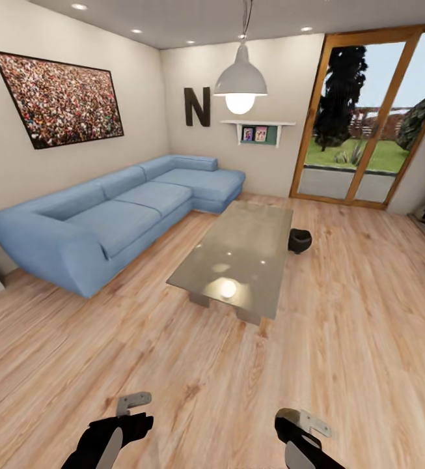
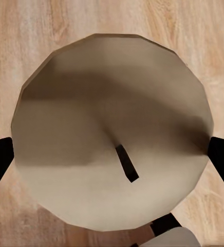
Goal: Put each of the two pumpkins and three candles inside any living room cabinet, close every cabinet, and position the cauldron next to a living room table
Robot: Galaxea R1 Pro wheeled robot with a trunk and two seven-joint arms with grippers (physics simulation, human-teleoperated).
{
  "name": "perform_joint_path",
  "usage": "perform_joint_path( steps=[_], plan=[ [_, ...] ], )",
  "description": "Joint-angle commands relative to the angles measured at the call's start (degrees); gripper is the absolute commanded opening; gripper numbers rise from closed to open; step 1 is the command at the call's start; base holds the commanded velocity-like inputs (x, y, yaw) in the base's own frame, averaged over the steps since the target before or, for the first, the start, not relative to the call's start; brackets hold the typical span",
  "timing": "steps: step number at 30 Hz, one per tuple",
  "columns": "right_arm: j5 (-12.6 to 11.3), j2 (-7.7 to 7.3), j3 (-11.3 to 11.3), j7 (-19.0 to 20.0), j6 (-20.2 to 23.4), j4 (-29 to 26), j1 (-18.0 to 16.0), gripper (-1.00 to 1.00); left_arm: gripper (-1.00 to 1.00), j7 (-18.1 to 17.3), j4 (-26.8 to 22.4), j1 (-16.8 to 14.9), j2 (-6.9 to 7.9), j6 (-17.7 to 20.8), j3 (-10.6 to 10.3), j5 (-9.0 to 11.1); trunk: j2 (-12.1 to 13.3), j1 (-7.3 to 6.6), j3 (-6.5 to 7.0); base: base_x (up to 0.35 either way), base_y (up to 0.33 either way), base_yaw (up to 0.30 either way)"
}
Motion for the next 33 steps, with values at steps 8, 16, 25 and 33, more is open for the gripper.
perform_joint_path(
  steps=[8, 16, 25, 33],
  plan=[
    [-0.49, 0.0, 0.48, -0.24, -0.31, 0.0, -0.07, -1.0, 1.0, 0.51, -0.1, -0.01, 0.05, 0.2, -0.07, 0.61, 3.15, -1.75, 1.36, 0.0, 0.0, -0.279],
    [-0.47, 0.06, 0.48, -0.24, -0.31, 0.0, -0.07, -1.0, 1.0, 0.51, -0.1, -0.01, 0.03, 0.2, -0.08, 0.61, 6.36, -3.5, 2.8, 0.0, 0.0, -0.279],
    [-0.49, 0.07, 0.48, -0.23, -0.31, 0.0, -0.07, -1.0, 1.0, 0.51, -0.1, -0.01, 0.02, 0.18, -0.13, 0.61, 9.97, -5.48, 4.41, 0.0, 0.0, -0.279],
    [-0.49, 0.05, 0.48, -0.24, -0.31, 0.0, -0.07, -1.0, 1.0, 0.51, -0.1, -0.01, 0.05, 0.19, -0.15, 0.61, 13.18, -7.24, 5.85, 0.0, 0.0, -0.279]
  ],
)
